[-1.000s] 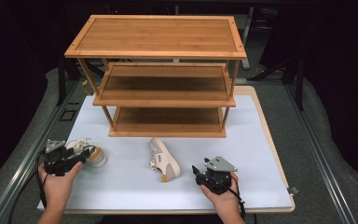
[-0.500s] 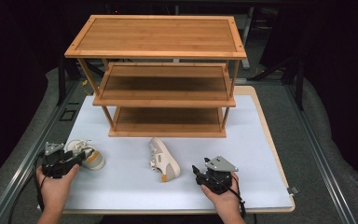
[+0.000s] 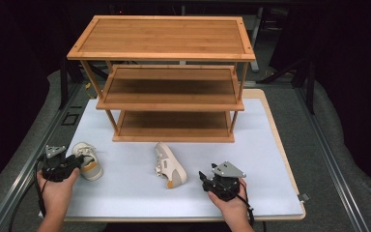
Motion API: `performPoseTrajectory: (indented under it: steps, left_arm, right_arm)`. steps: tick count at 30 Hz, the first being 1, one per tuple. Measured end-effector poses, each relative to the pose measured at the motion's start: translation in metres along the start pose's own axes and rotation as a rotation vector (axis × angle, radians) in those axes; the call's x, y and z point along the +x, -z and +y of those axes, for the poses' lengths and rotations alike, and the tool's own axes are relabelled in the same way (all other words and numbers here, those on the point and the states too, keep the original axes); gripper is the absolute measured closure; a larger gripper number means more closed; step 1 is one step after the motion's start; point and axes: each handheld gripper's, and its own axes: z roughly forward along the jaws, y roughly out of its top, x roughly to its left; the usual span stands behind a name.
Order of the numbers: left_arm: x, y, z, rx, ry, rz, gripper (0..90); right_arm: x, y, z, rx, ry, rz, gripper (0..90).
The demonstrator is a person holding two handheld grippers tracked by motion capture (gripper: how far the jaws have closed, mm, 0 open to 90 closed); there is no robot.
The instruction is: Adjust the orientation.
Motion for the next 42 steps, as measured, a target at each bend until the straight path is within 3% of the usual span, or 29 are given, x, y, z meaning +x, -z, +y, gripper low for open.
performPoseTrajectory:
  steps: [9, 19, 23, 27, 29, 33, 38, 42]
  left_arm:
    - [-0.018, 0.004, 0.001, -0.005, -0.072, -0.040, 75.0]
    - [-0.063, 0.007, -0.001, -0.004, -0.148, -0.194, 76.2]
    - [-0.086, 0.007, -0.001, 0.001, -0.199, -0.249, 76.3]
    - [-0.104, 0.005, -0.001, 0.009, -0.215, -0.312, 76.3]
    - [-0.111, 0.005, -0.002, 0.006, -0.227, -0.322, 76.1]
    - [-0.112, 0.005, -0.004, 0.001, -0.242, -0.334, 75.8]
    - [-0.104, 0.004, -0.007, -0.017, -0.208, -0.373, 73.4]
    - [-0.103, 0.004, -0.008, -0.018, -0.213, -0.382, 72.1]
  right_arm:
    - [0.000, 0.001, 0.000, -0.006, -0.001, 0.000, 44.9]
    - [0.001, 0.003, 0.001, -0.013, 0.007, -0.001, 44.9]
    - [0.004, 0.002, 0.002, -0.015, 0.015, 0.003, 44.9]
    - [0.007, 0.002, 0.003, -0.020, 0.022, 0.005, 44.8]
    - [0.008, 0.002, 0.004, -0.021, 0.030, 0.003, 44.8]
    - [0.011, 0.002, 0.005, -0.025, 0.040, 0.011, 44.7]
    - [0.016, 0.001, 0.006, -0.026, 0.048, 0.026, 44.6]
    - [0.019, -0.005, 0.009, -0.021, 0.054, 0.035, 44.3]
